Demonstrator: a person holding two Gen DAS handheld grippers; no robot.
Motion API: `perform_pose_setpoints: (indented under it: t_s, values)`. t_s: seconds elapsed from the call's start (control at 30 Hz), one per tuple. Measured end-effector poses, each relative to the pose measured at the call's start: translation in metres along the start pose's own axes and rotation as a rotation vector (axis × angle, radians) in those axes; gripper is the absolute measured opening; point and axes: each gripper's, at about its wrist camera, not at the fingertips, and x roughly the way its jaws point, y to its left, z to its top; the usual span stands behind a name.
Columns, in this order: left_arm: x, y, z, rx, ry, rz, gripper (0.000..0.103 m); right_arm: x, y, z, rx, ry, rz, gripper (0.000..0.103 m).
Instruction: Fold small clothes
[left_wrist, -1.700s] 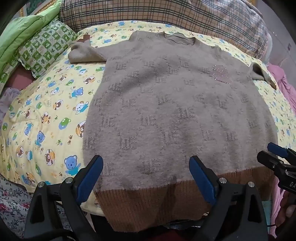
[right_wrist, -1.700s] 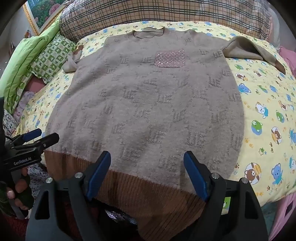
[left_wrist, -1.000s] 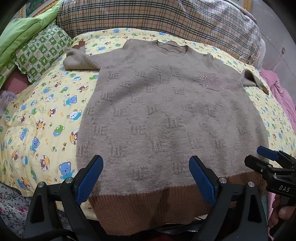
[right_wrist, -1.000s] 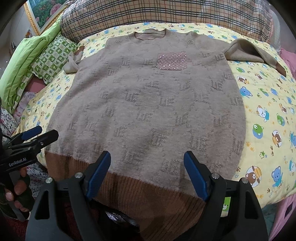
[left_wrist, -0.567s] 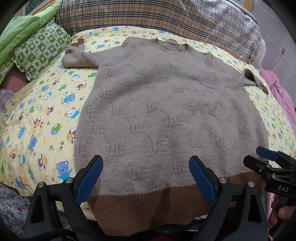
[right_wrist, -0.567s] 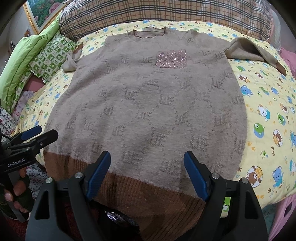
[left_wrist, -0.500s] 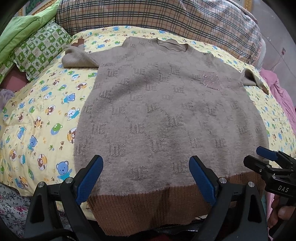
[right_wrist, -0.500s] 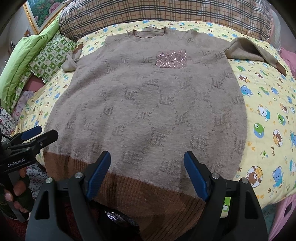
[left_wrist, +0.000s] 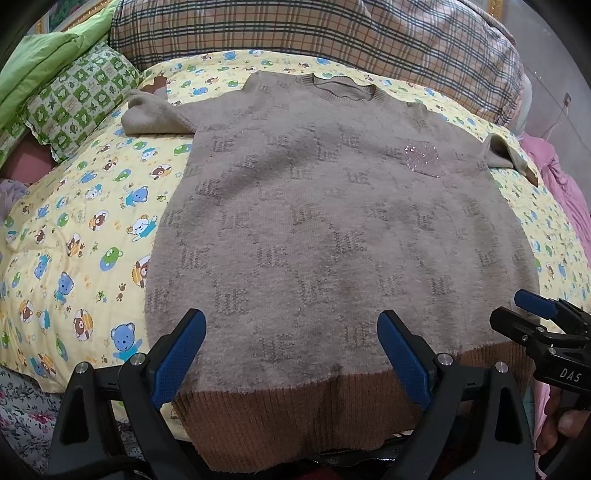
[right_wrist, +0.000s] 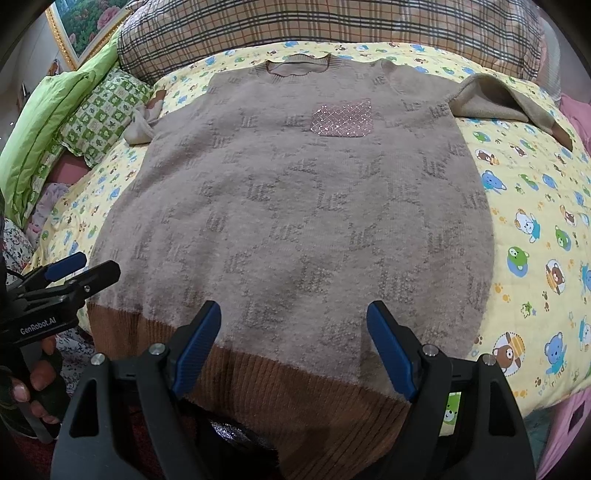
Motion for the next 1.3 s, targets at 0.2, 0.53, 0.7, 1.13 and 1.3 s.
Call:
perform_pose_setpoints:
  t_s: [0.2, 0.53, 0.7, 1.13, 1.3]
  values:
    - [0.000, 0.000, 0.004, -0.004, -0.015, -0.012, 0.095, 0.000, -0.004, 0.001, 0.003, -0.001, -0.015, 0.081]
    - [0.011, 0.005, 0.021, -0.026, -0.013, -0.029, 0.095, -0.008, -0.025, 0.014, 0.060, -0.048, -0.019, 0.081]
    - [0.020, 0.005, 0.032, -0.042, -0.021, -0.047, 0.095, -0.011, -0.047, 0.026, 0.112, -0.071, -0.016, 0.081]
    - [0.053, 0.009, 0.092, -0.068, -0.032, -0.091, 0.095, -0.031, -0.183, 0.075, 0.397, -0.195, -0.036, 0.081]
    - [0.061, 0.009, 0.119, -0.081, -0.042, -0.070, 0.095, -0.040, -0.278, 0.112, 0.600, -0.281, -0.028, 0.081]
